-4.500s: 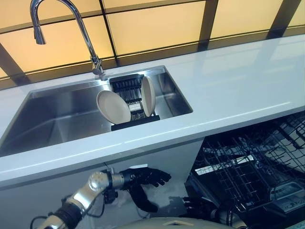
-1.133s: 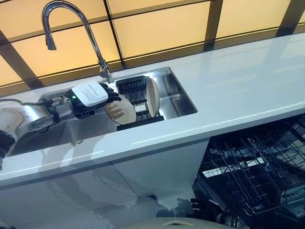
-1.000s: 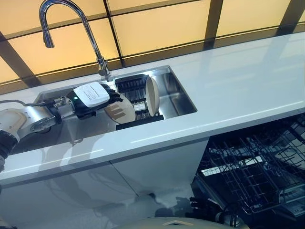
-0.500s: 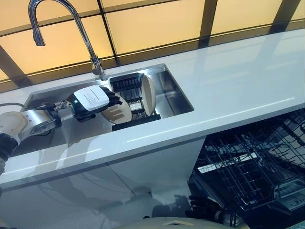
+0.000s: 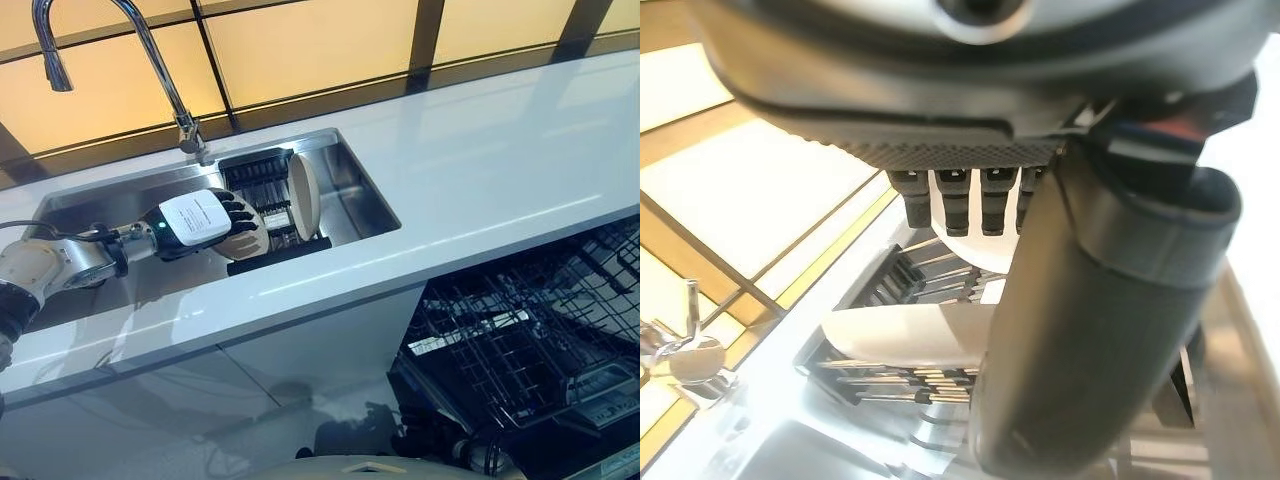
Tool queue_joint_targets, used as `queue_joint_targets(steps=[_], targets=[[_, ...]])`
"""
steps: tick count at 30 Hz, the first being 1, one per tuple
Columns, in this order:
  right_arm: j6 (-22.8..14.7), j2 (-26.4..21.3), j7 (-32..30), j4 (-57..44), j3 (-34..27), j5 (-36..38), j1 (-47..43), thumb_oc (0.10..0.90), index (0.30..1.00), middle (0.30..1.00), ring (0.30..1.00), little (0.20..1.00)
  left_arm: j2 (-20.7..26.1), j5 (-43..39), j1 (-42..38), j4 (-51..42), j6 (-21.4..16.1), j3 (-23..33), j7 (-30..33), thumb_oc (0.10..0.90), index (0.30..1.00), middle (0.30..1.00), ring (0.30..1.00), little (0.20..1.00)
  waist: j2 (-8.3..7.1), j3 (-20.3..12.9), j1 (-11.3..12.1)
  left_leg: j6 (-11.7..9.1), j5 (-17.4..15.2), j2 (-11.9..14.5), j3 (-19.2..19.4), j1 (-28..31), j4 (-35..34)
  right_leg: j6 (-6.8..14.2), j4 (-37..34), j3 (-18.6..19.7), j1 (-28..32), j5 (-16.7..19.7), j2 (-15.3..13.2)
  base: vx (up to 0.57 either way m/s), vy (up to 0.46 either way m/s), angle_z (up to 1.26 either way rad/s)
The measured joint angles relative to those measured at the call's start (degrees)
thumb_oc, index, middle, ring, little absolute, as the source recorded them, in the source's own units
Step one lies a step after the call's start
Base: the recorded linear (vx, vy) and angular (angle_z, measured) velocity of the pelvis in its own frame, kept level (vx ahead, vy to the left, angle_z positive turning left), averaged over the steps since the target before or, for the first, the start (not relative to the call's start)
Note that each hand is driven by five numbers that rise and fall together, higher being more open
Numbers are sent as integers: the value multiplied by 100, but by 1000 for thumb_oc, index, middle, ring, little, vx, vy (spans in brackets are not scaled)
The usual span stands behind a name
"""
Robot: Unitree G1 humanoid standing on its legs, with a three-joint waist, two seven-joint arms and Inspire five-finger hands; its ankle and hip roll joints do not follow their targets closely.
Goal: Pick up plates and place into dishwasher.
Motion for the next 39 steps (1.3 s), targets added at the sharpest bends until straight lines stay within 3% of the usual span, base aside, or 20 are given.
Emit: queue_joint_targets(steps=[12, 17, 18, 21, 27, 39], targets=[[-74, -37, -33, -57, -41, 9, -12, 800, 900, 900, 900, 900, -21, 37, 0, 98, 53, 0, 76, 800, 900, 900, 900, 900, -3, 162, -61, 9, -22, -2, 56, -1, 0, 12, 0, 53, -26, 20, -4, 8, 46, -2], [-98, -73, -41, -62, -44, 37, -12, 800, 900, 900, 900, 900, -134, 157, -1, 360, 282, -1, 108, 800, 900, 900, 900, 900, -13, 180, -97, 17, -39, -3, 97, -1, 0, 15, 0, 86, -38, 21, -7, 8, 35, -4], [-106, -86, -41, -64, -44, 52, -14, 800, 900, 900, 900, 900, -156, 155, -1, 401, 358, -1, 94, 536, 674, 674, 674, 636, -14, 192, -103, 19, -41, -3, 108, 0, 0, 17, 0, 101, -42, 23, -7, 2, 35, -5], [-116, -127, -44, -103, -46, 62, -17, 800, 900, 900, 900, 900, -176, 147, -1, 532, 497, -1, -9, 100, 300, 300, 300, 200, -21, 220, -125, 21, -48, -2, 148, 1, 0, 22, 0, 148, -60, 29, -7, 0, 30, -8], [-98, -206, -58, -244, -133, 65, -9, 800, 900, 900, 900, 900, -298, -23, -4, 752, 859, 7, -44, 100, 300, 300, 300, 200, -30, 321, -193, 27, -53, -3, 195, -22, 0, 26, 1, 196, -103, 52, -9, -1, 14, -4], [-99, -367, -46, -243, -147, 62, 52, 800, 900, 900, 900, 900, -402, -121, -12, 737, 1058, 155, 160, 100, 300, 300, 300, 200, -38, 327, -219, 29, -57, 0, 229, -23, 0, 31, 1, 219, -119, 65, -7, -5, -2, 0]])
